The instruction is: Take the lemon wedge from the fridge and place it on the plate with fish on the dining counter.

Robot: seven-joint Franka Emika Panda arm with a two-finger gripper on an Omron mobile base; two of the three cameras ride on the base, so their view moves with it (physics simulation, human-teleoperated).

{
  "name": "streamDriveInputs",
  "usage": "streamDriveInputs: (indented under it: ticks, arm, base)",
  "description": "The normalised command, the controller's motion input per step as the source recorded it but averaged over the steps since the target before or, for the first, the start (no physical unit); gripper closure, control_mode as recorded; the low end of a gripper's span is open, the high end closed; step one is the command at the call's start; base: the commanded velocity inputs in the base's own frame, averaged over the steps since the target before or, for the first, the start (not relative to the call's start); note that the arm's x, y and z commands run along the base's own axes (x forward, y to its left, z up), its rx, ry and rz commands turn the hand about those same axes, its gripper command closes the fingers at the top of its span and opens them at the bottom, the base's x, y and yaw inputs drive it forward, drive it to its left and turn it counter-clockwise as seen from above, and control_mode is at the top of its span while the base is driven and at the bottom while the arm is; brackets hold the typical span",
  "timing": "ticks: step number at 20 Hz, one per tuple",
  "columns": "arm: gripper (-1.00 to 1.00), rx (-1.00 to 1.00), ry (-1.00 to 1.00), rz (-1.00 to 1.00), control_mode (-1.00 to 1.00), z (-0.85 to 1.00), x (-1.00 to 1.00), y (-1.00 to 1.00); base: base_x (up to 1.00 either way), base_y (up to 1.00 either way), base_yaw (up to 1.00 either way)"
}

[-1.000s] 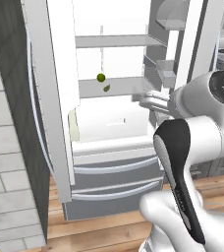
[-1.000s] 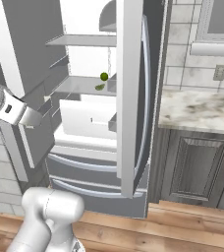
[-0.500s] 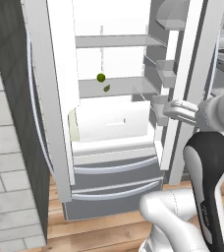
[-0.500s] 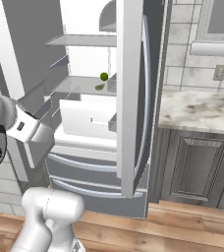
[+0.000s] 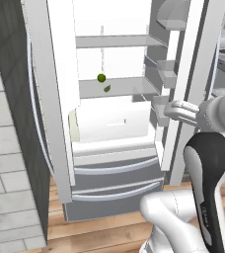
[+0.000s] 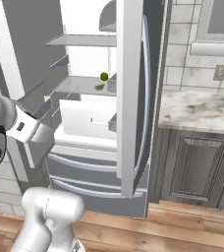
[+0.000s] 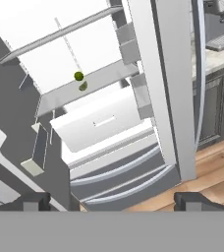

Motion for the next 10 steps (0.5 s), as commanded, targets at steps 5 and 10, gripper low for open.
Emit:
streamDriveInputs:
  ticks: [5,10]
  arm:
    - [-1.00,0.00,0.00,0.00,1.00,-0.01,0.02,0.06]
    - [-1.00,0.00,0.00,0.00,1.00,0.00,0.00,0.00]
  base:
    - [0.25,0.58,0.00]
    - [0.13,0.36,0.00]
